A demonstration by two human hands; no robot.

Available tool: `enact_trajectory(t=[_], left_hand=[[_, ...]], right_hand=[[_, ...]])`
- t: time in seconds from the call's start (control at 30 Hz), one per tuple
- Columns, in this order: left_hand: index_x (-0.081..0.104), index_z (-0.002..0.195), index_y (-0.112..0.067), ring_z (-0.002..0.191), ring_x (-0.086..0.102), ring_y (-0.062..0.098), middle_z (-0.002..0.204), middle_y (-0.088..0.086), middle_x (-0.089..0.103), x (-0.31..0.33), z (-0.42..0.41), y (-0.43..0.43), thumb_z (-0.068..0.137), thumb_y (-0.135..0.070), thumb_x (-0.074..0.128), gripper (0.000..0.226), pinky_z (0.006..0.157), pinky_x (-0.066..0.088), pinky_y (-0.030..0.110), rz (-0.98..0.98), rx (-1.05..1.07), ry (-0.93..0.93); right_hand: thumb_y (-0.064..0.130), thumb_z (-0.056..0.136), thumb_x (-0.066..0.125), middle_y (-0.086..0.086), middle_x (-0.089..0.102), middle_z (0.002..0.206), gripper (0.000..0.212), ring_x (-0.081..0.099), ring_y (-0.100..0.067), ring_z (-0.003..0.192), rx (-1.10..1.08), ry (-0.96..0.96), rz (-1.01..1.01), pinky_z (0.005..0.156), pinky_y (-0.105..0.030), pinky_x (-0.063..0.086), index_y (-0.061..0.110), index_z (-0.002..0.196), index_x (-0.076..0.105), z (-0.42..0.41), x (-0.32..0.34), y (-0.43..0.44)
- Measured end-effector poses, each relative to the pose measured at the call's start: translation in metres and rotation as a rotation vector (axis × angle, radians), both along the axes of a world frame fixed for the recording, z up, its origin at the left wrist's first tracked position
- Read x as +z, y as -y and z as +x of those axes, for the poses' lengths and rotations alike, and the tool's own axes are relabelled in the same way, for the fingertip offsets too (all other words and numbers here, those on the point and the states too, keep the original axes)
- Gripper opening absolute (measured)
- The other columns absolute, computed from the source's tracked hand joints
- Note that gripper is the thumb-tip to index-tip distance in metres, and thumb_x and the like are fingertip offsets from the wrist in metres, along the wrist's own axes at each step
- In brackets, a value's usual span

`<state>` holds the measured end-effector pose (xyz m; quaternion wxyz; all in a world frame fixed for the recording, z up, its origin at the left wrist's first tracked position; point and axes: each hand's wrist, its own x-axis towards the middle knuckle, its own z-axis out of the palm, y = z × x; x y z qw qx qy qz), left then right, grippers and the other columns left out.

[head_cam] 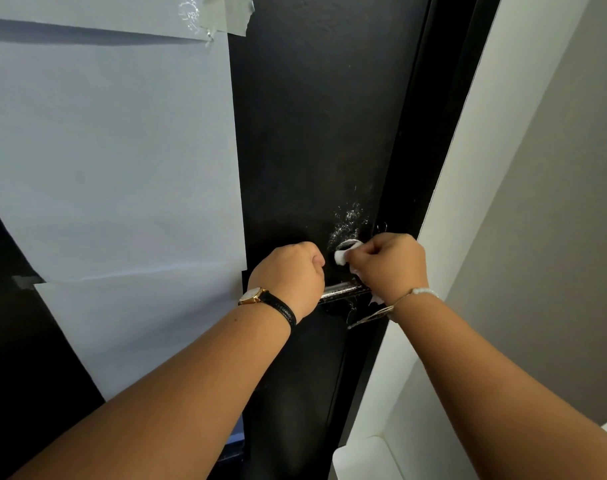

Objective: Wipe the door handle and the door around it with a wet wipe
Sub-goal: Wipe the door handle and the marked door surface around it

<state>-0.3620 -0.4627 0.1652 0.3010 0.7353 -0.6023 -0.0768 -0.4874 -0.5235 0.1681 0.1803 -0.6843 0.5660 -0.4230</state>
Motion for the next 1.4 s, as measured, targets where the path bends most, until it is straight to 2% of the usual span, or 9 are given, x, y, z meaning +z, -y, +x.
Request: enact_trajectory(t=[0.13,0.2,0.37,0.47,0.6,0.73,1.0,1.1,1.4], left_hand=[[0.065,0.102,-0.026,0.089,0.065,0.017,0.1,-0.004,0.071,0.0,0.0,0.0,0.093,-0.018,0.041,0.026,0.077,0.056,0.036,-0.002,-0.008,-0.009],[0.065,0.102,-0.026,0.09,0.065,0.017,0.101,-0.004,0.071,-0.001,0.0,0.001,0.093,-0.018,0.041,0.027,0.077,0.056,0.036,-0.006,-0.005,-0.005],[0.065,0.104,-0.026,0.092,0.065,0.017,0.102,-0.004,0.071,-0.001,0.0,0.002,0.094,-0.018,0.041,0.027,0.077,0.057,0.035,-0.011,-0.006,0.009],[0.065,0.103,-0.025,0.091,0.065,0.017,0.101,-0.004,0.071,-0.002,0.001,0.001,0.094,-0.018,0.041,0.027,0.078,0.057,0.036,-0.015,-0.008,0.012],[0.065,0.103,-0.026,0.091,0.065,0.016,0.101,-0.004,0.071,-0.003,0.001,0.003,0.094,-0.018,0.041,0.026,0.077,0.057,0.036,-0.027,-0.005,0.012],[0.065,0.104,-0.025,0.089,0.065,0.016,0.1,-0.004,0.072,-0.004,0.0,0.003,0.094,-0.019,0.041,0.026,0.076,0.057,0.035,-0.037,-0.011,0.03],[0.064,0.103,-0.026,0.088,0.066,0.016,0.099,-0.004,0.072,-0.006,0.002,0.006,0.094,-0.018,0.041,0.026,0.075,0.057,0.035,-0.044,-0.016,0.04],[0.065,0.102,-0.026,0.088,0.066,0.017,0.098,-0.003,0.072,-0.006,0.002,0.006,0.093,-0.019,0.041,0.026,0.075,0.057,0.037,-0.053,-0.026,0.044],[0.065,0.099,-0.019,0.083,0.061,0.019,0.093,0.001,0.068,-0.008,-0.002,0.002,0.093,-0.022,0.044,0.022,0.061,0.042,0.027,-0.243,-0.015,0.183]], right_hand=[[0.018,0.072,0.074,-0.011,0.061,0.052,0.027,0.055,-0.02,0.047,0.003,0.287,0.204,0.047,-0.024,0.049,0.002,0.055,0.06,-0.009,0.0,-0.004],[0.017,0.075,0.072,-0.01,0.059,0.057,0.021,0.059,-0.027,0.055,0.008,0.369,0.301,0.053,-0.03,0.051,0.0,0.064,0.065,-0.011,-0.001,-0.002],[0.02,0.078,0.067,-0.013,0.061,0.076,0.018,0.057,-0.026,0.074,0.049,0.03,0.382,0.074,-0.035,0.049,0.003,0.085,0.069,-0.023,0.008,0.002],[0.022,0.085,0.059,-0.017,0.071,0.075,0.023,0.065,-0.032,0.071,0.022,-0.279,0.194,0.068,-0.033,0.053,0.002,0.08,0.071,-0.027,0.015,-0.01],[0.012,0.086,0.053,-0.011,0.071,0.086,0.019,0.067,-0.027,0.073,0.027,-0.066,-0.138,0.068,-0.025,0.05,0.014,0.082,0.072,-0.018,0.012,-0.014],[0.007,0.083,0.058,-0.01,0.063,0.111,0.02,0.06,-0.024,0.096,0.013,-0.095,-0.148,0.069,-0.007,0.029,0.011,0.099,0.069,-0.003,0.003,-0.008],[0.014,0.083,0.065,-0.011,0.07,0.091,0.011,0.066,-0.029,0.084,0.106,-0.327,-0.428,0.071,-0.032,0.053,0.007,0.083,0.074,0.001,-0.004,-0.003],[0.02,0.083,0.064,-0.01,0.069,0.08,0.018,0.067,-0.03,0.07,0.147,-0.407,-0.519,0.058,-0.032,0.056,0.006,0.078,0.073,-0.001,-0.004,-0.004],[0.007,0.066,0.078,-0.005,0.067,0.071,0.01,0.061,-0.029,0.064,0.257,-0.517,-0.539,0.052,-0.028,0.051,0.014,0.061,0.072,0.003,-0.001,0.001]])
